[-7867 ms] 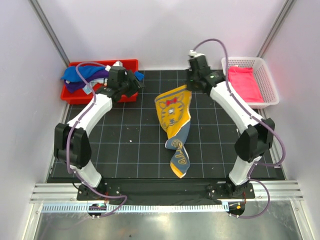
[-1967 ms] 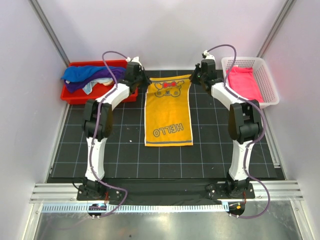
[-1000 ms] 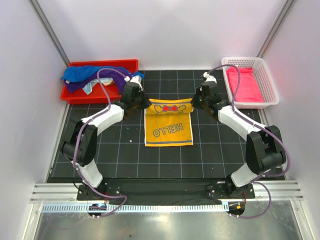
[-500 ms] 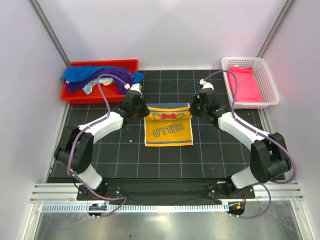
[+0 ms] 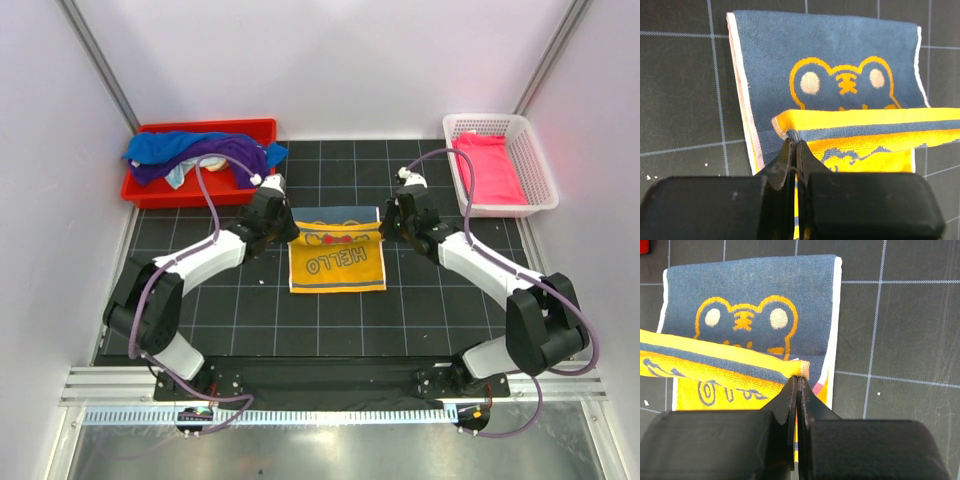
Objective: Fold and stack the towels
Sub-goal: Fold the towel
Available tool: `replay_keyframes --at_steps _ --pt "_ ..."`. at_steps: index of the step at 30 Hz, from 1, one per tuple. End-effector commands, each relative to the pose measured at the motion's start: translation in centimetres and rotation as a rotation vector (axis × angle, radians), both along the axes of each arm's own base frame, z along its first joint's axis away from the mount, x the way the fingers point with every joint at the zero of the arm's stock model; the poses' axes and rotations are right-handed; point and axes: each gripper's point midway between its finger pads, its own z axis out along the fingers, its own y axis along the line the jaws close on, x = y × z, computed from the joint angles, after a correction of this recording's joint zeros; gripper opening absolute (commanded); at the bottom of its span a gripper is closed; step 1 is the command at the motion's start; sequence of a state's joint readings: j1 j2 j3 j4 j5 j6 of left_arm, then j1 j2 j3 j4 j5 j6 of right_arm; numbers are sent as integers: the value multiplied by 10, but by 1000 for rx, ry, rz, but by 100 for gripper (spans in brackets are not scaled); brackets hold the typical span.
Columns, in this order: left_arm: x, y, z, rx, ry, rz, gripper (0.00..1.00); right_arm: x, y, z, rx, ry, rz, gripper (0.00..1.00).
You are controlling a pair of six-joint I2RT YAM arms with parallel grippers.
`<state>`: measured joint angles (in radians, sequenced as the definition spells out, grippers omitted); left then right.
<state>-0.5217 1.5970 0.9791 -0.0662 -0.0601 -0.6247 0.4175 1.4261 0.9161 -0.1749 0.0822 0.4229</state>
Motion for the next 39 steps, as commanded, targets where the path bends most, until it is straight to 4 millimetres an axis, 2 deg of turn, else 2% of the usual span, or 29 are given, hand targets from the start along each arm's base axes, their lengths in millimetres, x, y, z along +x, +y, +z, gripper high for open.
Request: replay_keyframes --at_steps 1,5,10,19,23,31,39 --pt "3 7 28 -8 -74 25 0 2 -1 27 13 -72 -12 1" --pt "-1 6 28 -10 -68 14 0 -1 -2 28 4 -71 -10 1" --pt "-13 3 9 14 -29 -3 0 -8 0 17 5 -41 -2 1" --pt "-30 7 -25 51 49 -9 0 -26 1 -24 -43 96 28 1" --pt "-34 6 -31 55 65 -17 0 -30 2 -38 -58 135 46 1" --pt "-40 2 -38 61 95 -36 0 -32 0 -44 -80 159 48 1" --pt "-46 1 -42 74 114 -45 4 -36 2 -48 -80 175 64 1"
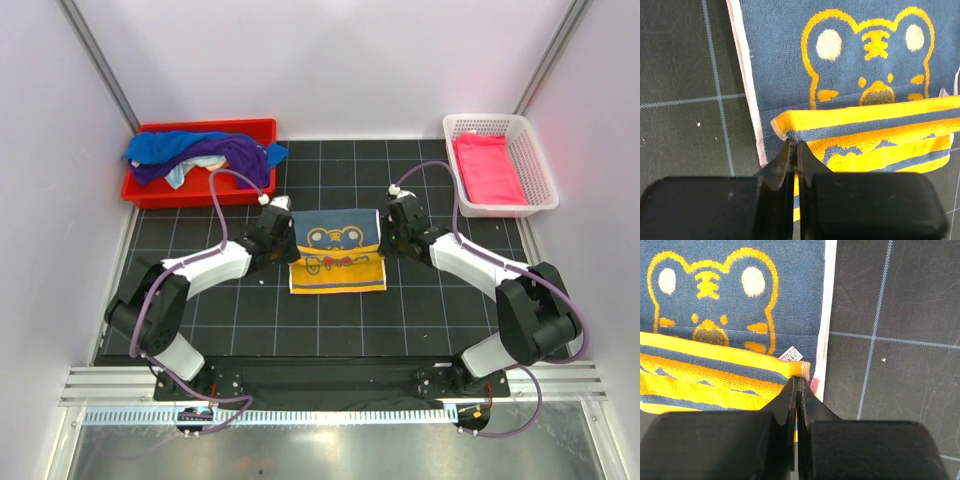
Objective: Fold and stack the towels
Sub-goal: Fold the towel
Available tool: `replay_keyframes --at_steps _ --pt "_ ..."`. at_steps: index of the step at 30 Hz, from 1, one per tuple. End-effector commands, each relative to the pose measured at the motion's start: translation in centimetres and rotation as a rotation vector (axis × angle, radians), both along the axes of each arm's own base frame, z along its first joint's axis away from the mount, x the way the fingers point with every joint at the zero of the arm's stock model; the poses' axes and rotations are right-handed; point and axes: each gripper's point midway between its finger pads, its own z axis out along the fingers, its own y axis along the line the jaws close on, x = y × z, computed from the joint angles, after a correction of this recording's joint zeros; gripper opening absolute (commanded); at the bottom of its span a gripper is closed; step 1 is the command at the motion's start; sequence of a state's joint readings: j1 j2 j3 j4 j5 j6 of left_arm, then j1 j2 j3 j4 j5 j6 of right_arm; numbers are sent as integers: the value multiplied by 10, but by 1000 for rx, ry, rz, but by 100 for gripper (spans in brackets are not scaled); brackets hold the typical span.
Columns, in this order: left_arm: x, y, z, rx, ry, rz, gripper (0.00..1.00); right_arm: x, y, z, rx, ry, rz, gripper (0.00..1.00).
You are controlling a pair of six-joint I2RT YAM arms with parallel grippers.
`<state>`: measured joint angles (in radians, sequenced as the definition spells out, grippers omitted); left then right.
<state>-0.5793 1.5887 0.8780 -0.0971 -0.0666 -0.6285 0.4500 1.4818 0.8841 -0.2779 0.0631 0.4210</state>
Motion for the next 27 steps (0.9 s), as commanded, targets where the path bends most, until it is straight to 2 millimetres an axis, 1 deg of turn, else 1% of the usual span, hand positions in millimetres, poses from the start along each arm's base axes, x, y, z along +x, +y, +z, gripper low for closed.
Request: replay_keyframes --at_steps 1,2,3,5,6,7,8,9,10,13,14,16,17,18,20,21,23,24,26,27 --pt "-3 1 -2 9 14 5 6 -2 1 -1 -10 -2 20 3" --pt "-4 2 -2 11 20 6 7 -3 1 -3 -16 2 23 5" --pt "-5 1 -2 12 23 4 14 -4 1 -3 -17 3 24 7" --pt "-8 2 -3 13 32 0 19 -5 0 -4 -21 7 24 11" --pt "-9 2 -2 14 35 0 25 -5 0 -4 -22 6 27 13" --pt "-10 1 0 10 32 -3 26 -6 0 -3 -24 7 27 18" --pt "-13 2 0 10 39 -7 32 -6 -1 -2 -25 7 24 20" --pt "-13 1 3 6 36 -10 34 -6 -1 -1 -29 5 25 22" --pt "-12 1 9 -2 24 -13 36 -6 -2 2 -29 3 24 23" --pt "-14 2 22 -6 10 -19 38 -7 -1 11 -26 -4 27 28" --pt "-12 1 33 -17 -14 -17 39 -7 0 15 -23 -14 29 29" --pt "-13 1 44 -27 -25 -26 39 -6 -2 23 -27 -25 23 30" --pt "-11 -1 54 -42 -46 -25 40 -6 -2 26 -29 -30 24 31" --pt "-10 -1 56 -45 -49 -24 40 -4 -2 30 -28 -40 23 31" --pt "-5 -2 62 -44 -61 -12 41 -3 -1 30 -26 -38 18 32" --pt "-2 -1 61 -30 -59 -1 41 -1 2 32 -19 -41 20 31" --pt "1 -3 58 -19 -43 -3 40 -1 4 28 -24 -29 23 31" --pt "3 -5 50 -8 -24 -5 40 -2 5 25 -30 -20 27 32" --pt "3 -9 43 -12 3 -14 36 -3 5 21 -38 -12 24 32" --pt "0 -10 33 -9 33 -12 34 -4 5 17 -44 -3 25 31"
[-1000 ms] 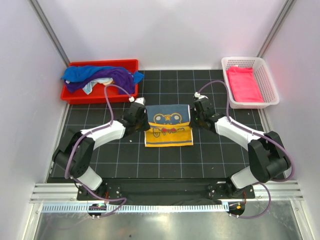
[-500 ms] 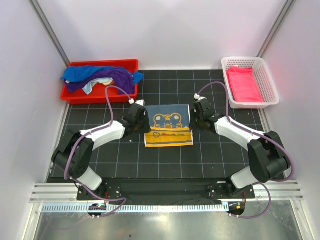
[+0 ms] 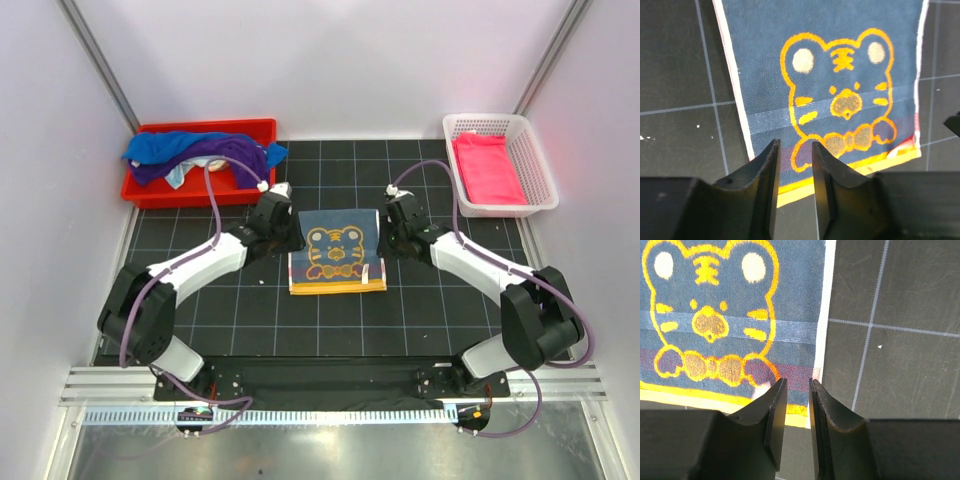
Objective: Fold and stack the towels
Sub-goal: Fold the towel
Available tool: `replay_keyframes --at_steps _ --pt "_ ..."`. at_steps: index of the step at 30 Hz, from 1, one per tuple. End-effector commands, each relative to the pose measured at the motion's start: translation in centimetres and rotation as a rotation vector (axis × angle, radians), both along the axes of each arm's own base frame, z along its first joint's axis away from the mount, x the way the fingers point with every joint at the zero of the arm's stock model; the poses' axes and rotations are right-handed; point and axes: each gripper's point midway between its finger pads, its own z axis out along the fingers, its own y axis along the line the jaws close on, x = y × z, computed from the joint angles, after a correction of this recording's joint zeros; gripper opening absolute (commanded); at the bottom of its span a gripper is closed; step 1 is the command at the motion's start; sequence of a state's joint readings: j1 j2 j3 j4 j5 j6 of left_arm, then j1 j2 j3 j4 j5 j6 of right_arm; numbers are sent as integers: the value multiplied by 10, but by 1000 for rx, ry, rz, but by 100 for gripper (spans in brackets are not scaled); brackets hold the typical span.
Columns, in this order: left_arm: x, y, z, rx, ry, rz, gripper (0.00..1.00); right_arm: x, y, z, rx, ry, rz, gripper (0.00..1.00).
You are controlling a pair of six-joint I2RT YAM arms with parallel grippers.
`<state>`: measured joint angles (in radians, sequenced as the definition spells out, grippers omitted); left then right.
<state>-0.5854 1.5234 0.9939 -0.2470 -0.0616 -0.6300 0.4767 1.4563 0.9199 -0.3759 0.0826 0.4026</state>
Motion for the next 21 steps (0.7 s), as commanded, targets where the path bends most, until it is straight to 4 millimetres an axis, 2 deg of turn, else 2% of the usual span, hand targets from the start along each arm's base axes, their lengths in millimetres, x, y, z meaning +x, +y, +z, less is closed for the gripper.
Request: replay_keyframes --at_steps 1,4,8,9,11,13,14,15,16,17,19,20,21 --pt "-5 -4 -19 14 67 -3 32 7 4 7 -6 -22 -4 31" --pt "-11 0 -32 26 91 10 30 7 0 2 -24 -19 -13 31" --pt "4 5 -26 60 45 56 34 22 3 3 -41 -30 -21 31" --pt "8 7 -23 77 33 63 36 31 7 10 -37 -50 -20 32" --pt "25 9 -13 99 7 81 37 42 7 6 -45 -42 -35 32" --pt "39 13 -13 124 2 98 36 61 12 20 -22 -76 -44 32" --pt "51 11 -1 115 -23 105 36 68 10 14 -20 -60 -55 31" --pt "58 13 1 120 -28 115 36 82 13 25 0 -87 -64 32" --pt "64 16 1 128 -31 119 36 88 12 25 2 -83 -73 32" --pt "80 19 5 124 -38 134 36 97 9 18 -4 -69 -86 32" --pt "91 22 2 148 -32 130 36 115 11 26 -1 -88 -93 31" --pt "102 24 -1 156 -27 139 35 125 11 22 -4 -81 -100 31" --pt "105 24 -3 160 -17 126 34 129 11 20 -7 -75 -98 31"
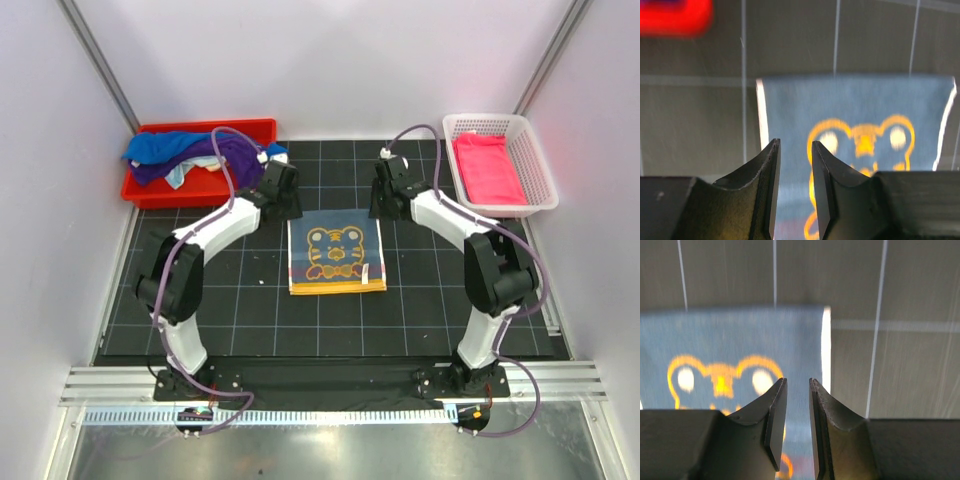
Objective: Fold and stack the towels
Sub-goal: Fold the towel
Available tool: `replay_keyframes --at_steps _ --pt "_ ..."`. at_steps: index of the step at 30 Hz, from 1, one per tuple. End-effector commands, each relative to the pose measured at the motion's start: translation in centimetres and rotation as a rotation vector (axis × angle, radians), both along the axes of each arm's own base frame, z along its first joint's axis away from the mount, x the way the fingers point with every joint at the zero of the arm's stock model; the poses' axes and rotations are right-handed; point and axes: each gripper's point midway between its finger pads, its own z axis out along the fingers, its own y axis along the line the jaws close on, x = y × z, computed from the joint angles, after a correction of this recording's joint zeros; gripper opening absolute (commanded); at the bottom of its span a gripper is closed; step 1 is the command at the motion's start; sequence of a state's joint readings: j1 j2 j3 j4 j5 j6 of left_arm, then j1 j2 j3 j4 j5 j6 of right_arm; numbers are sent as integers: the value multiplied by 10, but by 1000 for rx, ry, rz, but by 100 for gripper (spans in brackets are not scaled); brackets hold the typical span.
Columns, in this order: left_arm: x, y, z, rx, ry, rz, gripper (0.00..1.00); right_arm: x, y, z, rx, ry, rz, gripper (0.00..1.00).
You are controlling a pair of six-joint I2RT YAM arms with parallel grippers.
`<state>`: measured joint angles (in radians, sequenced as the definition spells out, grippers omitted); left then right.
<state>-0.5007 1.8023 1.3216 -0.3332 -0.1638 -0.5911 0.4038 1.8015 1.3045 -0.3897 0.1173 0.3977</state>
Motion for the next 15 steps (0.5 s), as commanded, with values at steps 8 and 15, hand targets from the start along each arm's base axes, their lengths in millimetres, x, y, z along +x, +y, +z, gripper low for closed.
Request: replay_keyframes --at_steps 8,15 --pt "37 10 -30 98 53 -67 29 49 9 -12 -2 -4 30 31" --pt "50 26 -51 192 62 -11 29 60 -3 -36 -64 22 -8 31"
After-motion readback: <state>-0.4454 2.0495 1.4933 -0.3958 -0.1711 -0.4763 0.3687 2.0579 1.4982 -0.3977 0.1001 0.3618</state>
